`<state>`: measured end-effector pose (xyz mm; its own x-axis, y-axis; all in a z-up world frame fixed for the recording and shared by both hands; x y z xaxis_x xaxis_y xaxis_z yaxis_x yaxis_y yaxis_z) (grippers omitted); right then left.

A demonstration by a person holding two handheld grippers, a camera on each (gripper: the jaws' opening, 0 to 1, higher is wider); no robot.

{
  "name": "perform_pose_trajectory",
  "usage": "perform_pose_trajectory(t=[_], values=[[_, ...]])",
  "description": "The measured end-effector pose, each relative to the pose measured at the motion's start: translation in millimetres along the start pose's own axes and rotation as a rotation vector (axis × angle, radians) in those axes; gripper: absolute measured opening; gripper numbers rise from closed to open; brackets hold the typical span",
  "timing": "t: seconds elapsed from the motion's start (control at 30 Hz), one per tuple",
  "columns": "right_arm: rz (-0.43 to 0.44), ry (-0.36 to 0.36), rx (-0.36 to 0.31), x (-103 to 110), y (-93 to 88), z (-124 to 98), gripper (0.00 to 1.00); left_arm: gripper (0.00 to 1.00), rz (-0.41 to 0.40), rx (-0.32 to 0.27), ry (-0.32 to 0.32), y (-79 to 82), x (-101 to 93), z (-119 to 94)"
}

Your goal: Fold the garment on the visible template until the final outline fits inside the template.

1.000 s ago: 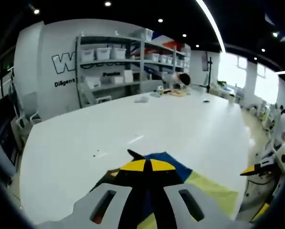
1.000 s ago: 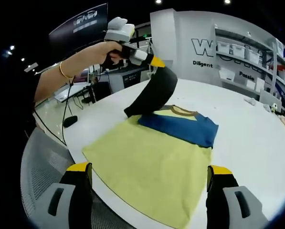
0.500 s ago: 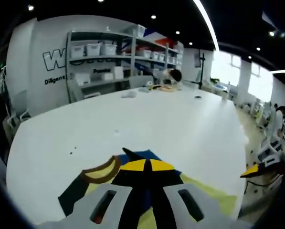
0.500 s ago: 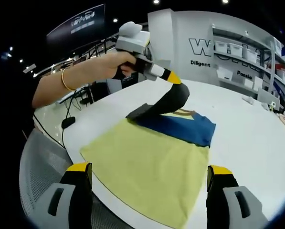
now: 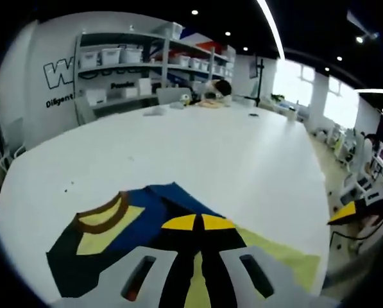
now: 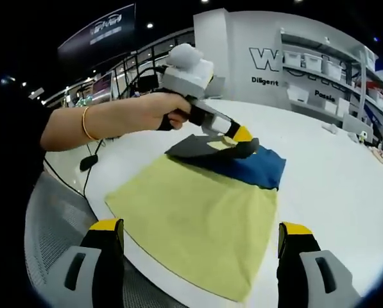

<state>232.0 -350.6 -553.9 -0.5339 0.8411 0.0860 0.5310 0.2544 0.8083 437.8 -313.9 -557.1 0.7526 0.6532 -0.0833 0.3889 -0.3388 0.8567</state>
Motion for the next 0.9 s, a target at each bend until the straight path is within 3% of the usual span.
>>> perform_pose_trajectory(t=[0.2,0.37,0.43,0.57,0.77,0.9], values=[[0.011,-0.004,0.007,-1,-4.0,0,0.99,0.02,-0.027,0.008,-0.016,-3.6,-1.8,4],[0.012,-0.003,0.006,-1,-3.2,2,0.99,0.02,-0.039,-0.02,-0.071,-4.1,-11.5,4],[0.01,0.0,0.006,-1,-2.4,3,0.99,0.07,-0.026,-0.019,-0.073,-4.8,-11.0,3],[0.006,0.001,0.012,-1,-2.2,4,0.99,0.2,-0.029,-0.016,-0.057,-7.1,-0.4,-5],[0.018,-0.005,0.01,-4,-3.5,6,0.99,0.43,-0.015,-0.027,0.03,-12.6,32.7,-24],[0.022,0.002,0.015,-2,-4.5,9,0.99,0.76,0.056,-0.067,0.14,-13.2,58.7,-35]])
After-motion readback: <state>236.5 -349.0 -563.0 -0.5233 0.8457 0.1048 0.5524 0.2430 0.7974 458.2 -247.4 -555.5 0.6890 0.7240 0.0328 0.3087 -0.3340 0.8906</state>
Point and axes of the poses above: the point that each gripper's makers call its tool centre point, and the gripper's own axes: z roughly forward along the fingers, x roughly to its left, y roughly out of its top, the point moved 3 cm from there along -z, roughly backward along the fingers
